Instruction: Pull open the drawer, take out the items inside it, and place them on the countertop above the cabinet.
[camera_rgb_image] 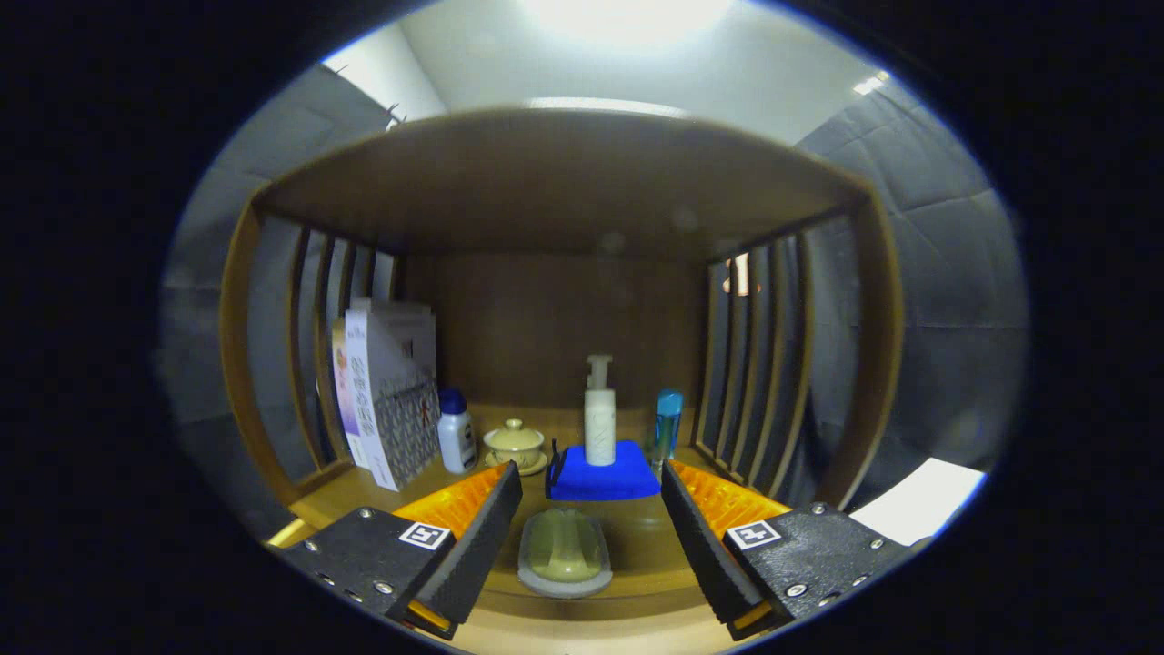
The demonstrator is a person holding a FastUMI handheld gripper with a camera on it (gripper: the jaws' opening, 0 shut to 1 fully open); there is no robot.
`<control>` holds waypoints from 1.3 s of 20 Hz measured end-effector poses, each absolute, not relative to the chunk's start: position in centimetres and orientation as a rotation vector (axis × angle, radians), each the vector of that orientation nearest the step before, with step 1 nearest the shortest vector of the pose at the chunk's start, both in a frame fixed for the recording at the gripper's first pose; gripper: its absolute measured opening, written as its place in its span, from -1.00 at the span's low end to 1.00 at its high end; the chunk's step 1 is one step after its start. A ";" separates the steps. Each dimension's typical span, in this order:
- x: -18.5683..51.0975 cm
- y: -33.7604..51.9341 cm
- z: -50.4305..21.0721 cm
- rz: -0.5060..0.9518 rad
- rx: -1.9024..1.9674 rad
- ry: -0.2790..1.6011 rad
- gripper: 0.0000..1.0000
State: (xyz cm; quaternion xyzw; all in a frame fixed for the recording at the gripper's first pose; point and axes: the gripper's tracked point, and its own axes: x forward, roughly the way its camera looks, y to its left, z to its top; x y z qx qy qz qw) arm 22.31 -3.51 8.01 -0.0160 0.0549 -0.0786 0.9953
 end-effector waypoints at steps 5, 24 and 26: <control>14.7 -3.3 9.5 -0.173 0.027 0.061 0.89; -0.3 1.9 -1.6 -0.034 -0.014 0.061 0.90; -1.4 2.2 -3.5 -0.009 -0.021 0.075 0.90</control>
